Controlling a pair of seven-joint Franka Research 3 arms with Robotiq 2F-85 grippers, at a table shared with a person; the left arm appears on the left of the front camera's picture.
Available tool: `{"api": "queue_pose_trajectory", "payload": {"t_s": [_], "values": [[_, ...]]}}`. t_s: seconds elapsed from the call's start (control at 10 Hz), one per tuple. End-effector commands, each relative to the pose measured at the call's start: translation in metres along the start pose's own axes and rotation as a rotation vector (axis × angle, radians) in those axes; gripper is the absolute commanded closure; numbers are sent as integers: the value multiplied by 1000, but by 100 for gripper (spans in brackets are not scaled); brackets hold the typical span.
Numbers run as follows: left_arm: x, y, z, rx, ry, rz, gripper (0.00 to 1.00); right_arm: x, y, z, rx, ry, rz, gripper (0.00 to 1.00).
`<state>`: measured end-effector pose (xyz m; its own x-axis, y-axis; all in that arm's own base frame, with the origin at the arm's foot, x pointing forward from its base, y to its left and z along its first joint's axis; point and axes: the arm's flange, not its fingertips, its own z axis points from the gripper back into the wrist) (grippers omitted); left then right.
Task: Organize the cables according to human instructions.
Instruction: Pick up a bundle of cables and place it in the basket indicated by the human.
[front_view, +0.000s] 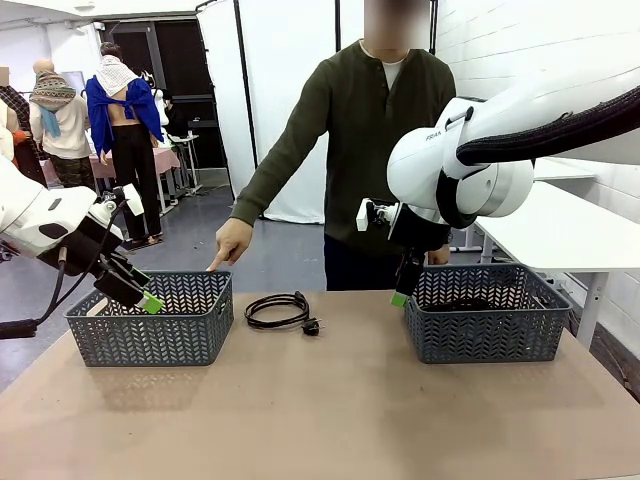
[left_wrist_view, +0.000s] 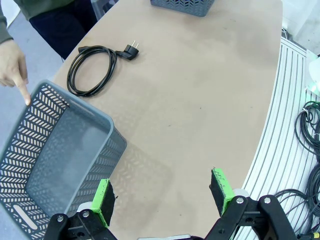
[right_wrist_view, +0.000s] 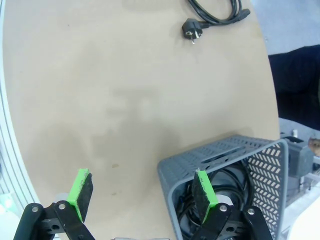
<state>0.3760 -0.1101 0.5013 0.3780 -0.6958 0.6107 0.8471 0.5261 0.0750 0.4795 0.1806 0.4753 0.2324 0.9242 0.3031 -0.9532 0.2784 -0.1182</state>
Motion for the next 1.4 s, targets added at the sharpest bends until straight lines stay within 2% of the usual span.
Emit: {"api": "queue_pose_trajectory", "payload": {"t_s": [0.0, 0.6, 1.3], "values": [[-4, 3, -1, -18, -14, -15, 0, 0, 0, -1, -4, -1, -7, 0], [0, 0, 0, 0, 0, 0, 0, 0, 0, -1, -4, -1, -7, 0], [90, 3, -44, 31, 202, 105, 0, 0, 0, -1, -4, -1, -7, 0]]}}
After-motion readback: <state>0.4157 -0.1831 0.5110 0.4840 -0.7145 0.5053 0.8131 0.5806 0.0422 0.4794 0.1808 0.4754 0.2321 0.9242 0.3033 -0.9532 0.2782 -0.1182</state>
